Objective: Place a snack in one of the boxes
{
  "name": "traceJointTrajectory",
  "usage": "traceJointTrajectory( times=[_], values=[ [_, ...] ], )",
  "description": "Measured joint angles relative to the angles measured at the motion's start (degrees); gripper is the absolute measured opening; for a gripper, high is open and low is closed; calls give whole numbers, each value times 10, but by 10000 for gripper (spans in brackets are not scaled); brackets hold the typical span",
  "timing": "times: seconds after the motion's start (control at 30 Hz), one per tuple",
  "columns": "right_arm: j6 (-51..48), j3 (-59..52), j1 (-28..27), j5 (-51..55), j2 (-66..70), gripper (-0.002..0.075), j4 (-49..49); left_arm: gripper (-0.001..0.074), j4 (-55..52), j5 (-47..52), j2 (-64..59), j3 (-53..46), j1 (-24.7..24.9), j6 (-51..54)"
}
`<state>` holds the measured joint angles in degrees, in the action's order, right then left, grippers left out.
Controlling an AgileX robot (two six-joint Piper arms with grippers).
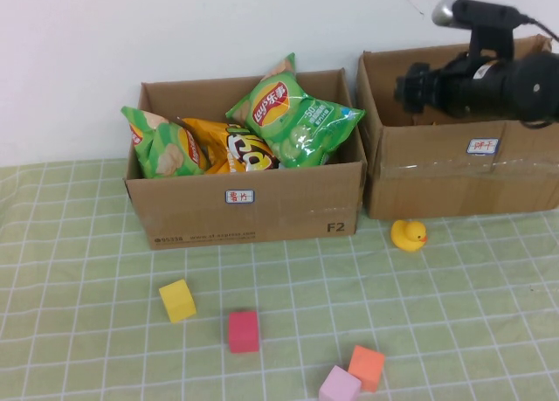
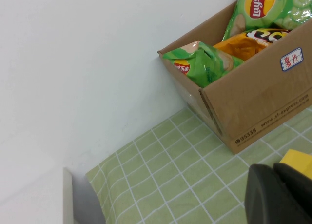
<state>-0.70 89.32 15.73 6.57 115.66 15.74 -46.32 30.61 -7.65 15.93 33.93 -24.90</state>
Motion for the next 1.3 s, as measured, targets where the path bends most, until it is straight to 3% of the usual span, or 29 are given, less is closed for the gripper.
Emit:
traceJointTrajectory(
  times=[0.17, 0.27, 0.4, 0.5, 0.7, 1.07, 1.3],
  values=[
    [-17, 18, 0, 53, -16, 538, 5, -1, 0, 0, 0, 0, 0, 0],
    [-67, 32, 0, 112, -56, 393, 6, -1, 0, 0, 0, 0, 0, 0],
    [-144, 46, 0, 223, -125, 119, -7, -1, 0, 0, 0, 0, 0, 0],
    [-181, 50, 0, 297, -177, 38, -31, -1, 0, 0, 0, 0, 0, 0],
    [-194, -16, 0, 369, -304, 8, -49, -1, 0, 0, 0, 0, 0, 0],
    [-195, -445, 0, 203, -597, 5, -53, -1, 0, 0, 0, 0, 0, -4],
    [-194, -638, 0, 186, -769, 5, -53, -1, 0, 0, 0, 0, 0, -6]
  ],
)
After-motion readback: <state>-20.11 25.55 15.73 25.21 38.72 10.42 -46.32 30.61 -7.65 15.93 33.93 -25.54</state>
